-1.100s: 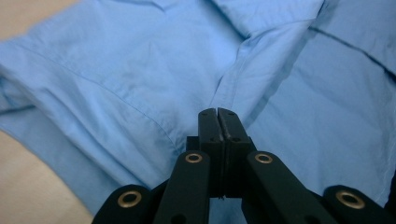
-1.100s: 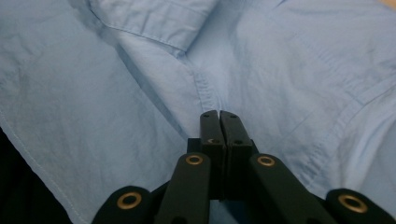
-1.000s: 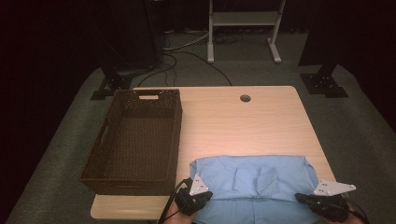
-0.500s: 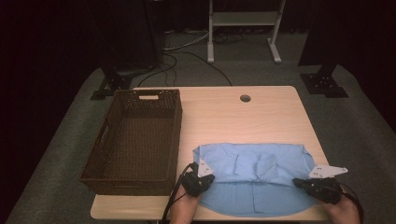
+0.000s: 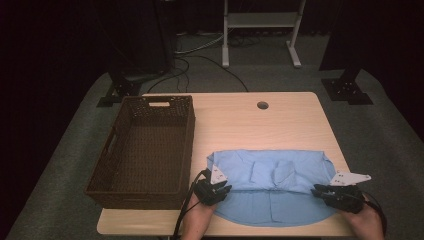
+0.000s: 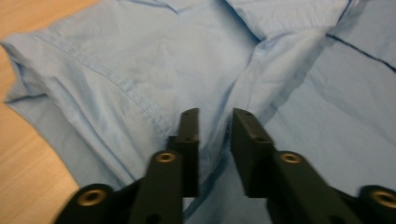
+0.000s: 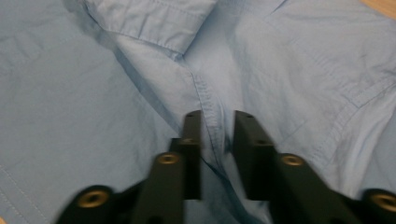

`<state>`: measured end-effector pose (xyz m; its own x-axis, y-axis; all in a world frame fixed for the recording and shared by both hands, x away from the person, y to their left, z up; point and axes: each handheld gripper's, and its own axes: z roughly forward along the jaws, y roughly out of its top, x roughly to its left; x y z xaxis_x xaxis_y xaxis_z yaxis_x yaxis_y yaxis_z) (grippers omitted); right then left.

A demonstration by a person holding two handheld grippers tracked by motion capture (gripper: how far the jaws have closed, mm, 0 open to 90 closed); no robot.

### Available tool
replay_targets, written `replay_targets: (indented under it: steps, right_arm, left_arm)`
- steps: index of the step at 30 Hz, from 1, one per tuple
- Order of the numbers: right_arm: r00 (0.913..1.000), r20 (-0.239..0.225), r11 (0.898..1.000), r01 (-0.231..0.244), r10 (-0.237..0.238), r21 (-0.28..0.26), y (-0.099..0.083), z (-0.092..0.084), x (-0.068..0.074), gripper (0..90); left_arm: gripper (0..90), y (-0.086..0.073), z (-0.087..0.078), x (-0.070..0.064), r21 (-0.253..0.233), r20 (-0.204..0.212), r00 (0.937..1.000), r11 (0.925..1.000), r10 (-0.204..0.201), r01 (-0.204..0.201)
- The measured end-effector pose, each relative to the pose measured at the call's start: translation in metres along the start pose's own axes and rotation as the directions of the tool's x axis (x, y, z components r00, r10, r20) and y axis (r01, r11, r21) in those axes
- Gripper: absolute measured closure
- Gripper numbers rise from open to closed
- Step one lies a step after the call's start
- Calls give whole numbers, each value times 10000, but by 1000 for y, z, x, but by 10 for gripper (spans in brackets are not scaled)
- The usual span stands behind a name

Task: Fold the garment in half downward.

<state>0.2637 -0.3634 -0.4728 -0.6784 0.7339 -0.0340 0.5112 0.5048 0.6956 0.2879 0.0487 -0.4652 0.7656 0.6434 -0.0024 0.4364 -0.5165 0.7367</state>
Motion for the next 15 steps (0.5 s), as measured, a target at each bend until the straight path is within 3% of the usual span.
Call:
replay_targets:
  steps: [1, 2, 4, 5, 6, 7, 8, 9, 12, 13, 15]
  right_arm:
    - [10000, 77, 9996, -5, 7, -282, 0, -1, 0, 532]
    - [10000, 77, 9996, -5, 7, -282, 0, -1, 0, 532]
    - [10000, 23, 9985, 10, -9, -543, 2, -2, 0, 432]
    - [9999, 32, 9966, 157, -155, -815, 4, -2, 0, 314]
    - [9999, 32, 9966, 157, -155, -815, 4, -2, 0, 314]
    - [9996, 159, 9949, 233, -218, -983, 5, -1, 1, 249]
    - [9996, 159, 9949, 233, -218, -983, 5, -1, 1, 249]
    - [9992, 289, 9930, 291, -260, -1146, 7, 1, 0, 165]
    - [9989, 395, 9925, 299, -253, -1189, 8, 3, 0, 135]
    - [9992, 301, 9902, 299, -260, -1363, 10, 6, -2, 22]
    - [9995, 234, 9895, 242, -211, -1425, 11, 6, -3, 10]
  left_arm:
    - [613, 2, -1, 1, -70, 3, 10000, 10000, -50, 50]
    - [613, 4, -2, 1, -95, -19, 10000, 10000, -22, 21]
    - [510, 7, -2, 3, -162, -54, 10000, 9999, -5, 4]
    - [421, 11, -1, 6, -293, -82, 9999, 9995, -104, 101]
    - [370, 11, -1, 6, -293, -82, 9999, 9995, -104, 101]
    - [329, 13, 0, 8, -336, -139, 9999, 9994, -88, 83]
    - [329, 15, 2, 9, -410, -189, 9998, 9991, -93, 85]
    - [265, 18, 3, 12, -407, -219, 9997, 9991, -110, 101]
    - [204, 24, 6, 17, -494, -371, 9993, 9988, -30, 12]
    - [156, 29, 10, 22, -353, -345, 9994, 9994, -51, 39]
    - [129, 31, 12, 25, -343, -431, 9990, 9994, -73, 58]
